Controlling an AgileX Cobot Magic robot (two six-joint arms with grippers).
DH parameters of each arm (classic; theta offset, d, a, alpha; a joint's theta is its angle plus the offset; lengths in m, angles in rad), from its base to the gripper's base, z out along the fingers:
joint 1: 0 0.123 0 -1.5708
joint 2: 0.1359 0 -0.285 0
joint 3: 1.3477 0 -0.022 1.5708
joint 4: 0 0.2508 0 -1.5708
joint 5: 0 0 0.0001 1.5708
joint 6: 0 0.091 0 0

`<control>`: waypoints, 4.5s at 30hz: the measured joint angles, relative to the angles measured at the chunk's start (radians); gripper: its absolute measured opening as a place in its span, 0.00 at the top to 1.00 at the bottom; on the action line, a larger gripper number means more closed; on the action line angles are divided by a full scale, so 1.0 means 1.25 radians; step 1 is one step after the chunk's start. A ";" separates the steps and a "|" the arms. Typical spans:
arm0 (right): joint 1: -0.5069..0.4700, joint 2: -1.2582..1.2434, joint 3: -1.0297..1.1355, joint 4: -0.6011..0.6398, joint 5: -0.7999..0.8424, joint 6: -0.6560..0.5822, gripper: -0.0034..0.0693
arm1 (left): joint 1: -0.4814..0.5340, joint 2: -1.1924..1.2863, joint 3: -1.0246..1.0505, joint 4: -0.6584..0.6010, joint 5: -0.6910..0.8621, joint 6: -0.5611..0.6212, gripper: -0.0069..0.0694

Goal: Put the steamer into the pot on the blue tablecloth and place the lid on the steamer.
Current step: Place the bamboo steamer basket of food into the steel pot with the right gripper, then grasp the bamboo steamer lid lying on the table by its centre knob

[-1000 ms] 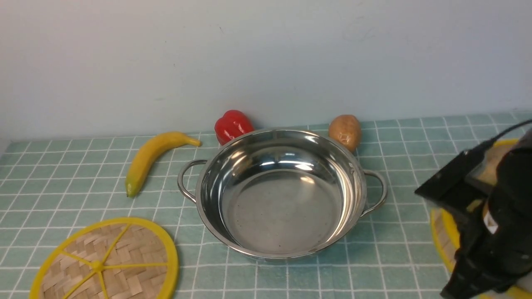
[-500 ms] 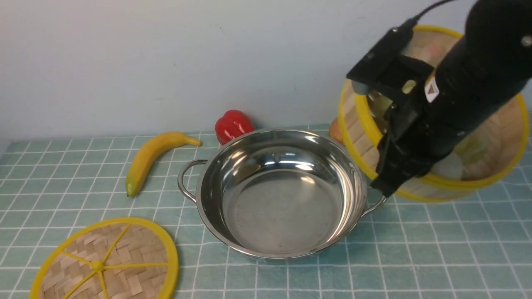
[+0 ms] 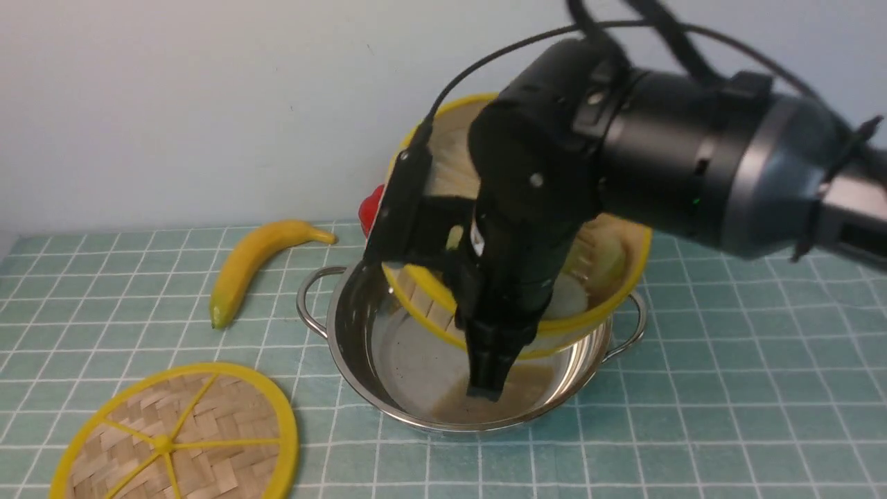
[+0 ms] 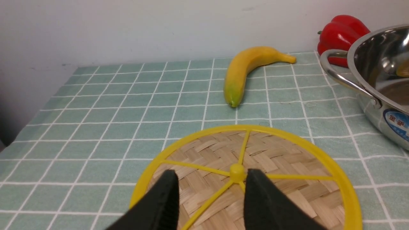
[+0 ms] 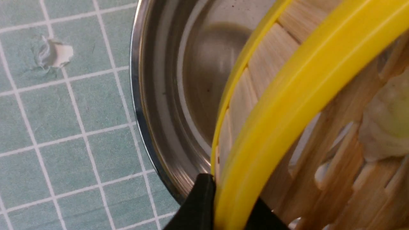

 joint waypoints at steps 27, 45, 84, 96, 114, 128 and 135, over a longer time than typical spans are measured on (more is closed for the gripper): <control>0.019 0.171 -0.043 0.001 -0.002 -0.048 0.87 | 0.000 0.000 0.000 0.000 0.000 0.000 0.55; 0.019 0.172 -0.043 0.007 -0.006 -0.068 0.72 | 0.000 0.000 0.000 0.000 0.000 0.000 0.55; 0.020 -0.078 -0.050 -0.055 -0.018 0.279 0.58 | 0.000 0.000 0.000 0.000 0.000 0.000 0.55; 0.020 -0.386 -0.050 -0.136 -0.053 0.651 0.97 | 0.000 0.000 0.000 0.000 -0.001 0.000 0.55; -0.052 -0.568 0.299 -0.165 -0.274 0.647 0.95 | 0.000 0.000 0.000 0.000 -0.001 0.000 0.55; -0.600 -1.304 1.163 -0.184 -0.795 0.725 0.90 | 0.000 0.000 0.000 0.000 -0.001 0.000 0.55; -0.679 -1.473 1.322 -0.258 -0.801 0.727 0.89 | 0.000 0.000 0.000 0.000 -0.001 0.000 0.55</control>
